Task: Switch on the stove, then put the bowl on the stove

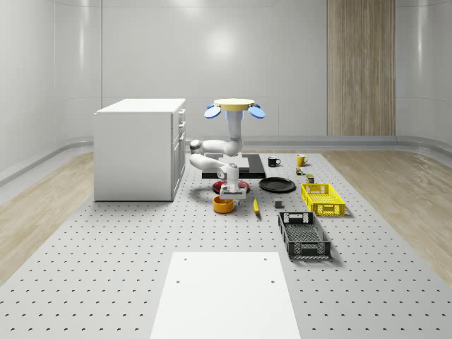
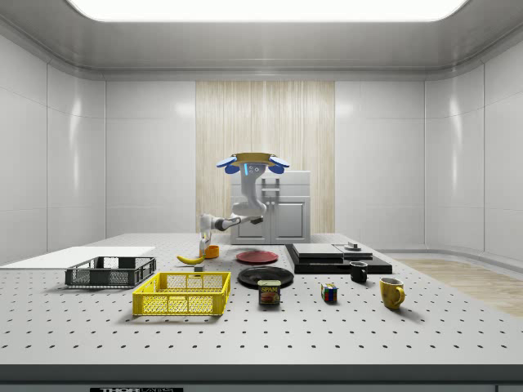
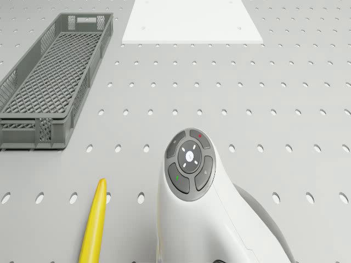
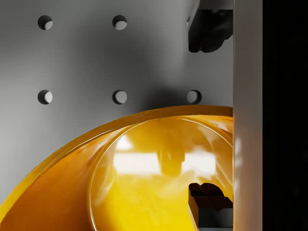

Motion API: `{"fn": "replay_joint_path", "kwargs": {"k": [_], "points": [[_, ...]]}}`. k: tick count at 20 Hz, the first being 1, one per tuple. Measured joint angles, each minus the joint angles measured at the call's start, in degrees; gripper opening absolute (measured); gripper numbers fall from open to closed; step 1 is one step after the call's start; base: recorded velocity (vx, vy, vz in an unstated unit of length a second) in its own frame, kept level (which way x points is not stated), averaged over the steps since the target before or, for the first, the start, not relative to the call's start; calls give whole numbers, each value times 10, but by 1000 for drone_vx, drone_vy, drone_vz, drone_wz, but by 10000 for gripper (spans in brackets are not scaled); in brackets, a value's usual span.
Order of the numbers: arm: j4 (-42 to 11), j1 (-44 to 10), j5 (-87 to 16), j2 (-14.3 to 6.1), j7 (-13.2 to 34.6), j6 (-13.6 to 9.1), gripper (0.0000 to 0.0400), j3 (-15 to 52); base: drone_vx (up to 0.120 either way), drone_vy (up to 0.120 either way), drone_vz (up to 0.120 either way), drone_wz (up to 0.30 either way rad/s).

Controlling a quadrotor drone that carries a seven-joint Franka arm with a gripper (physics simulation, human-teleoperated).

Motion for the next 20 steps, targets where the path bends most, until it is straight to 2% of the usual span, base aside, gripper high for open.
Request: {"fn": "replay_joint_path", "kwargs": {"k": [20], "points": [[-7, 9, -21, 2, 1, 2, 400, -21, 0, 0, 0, 0]]}}
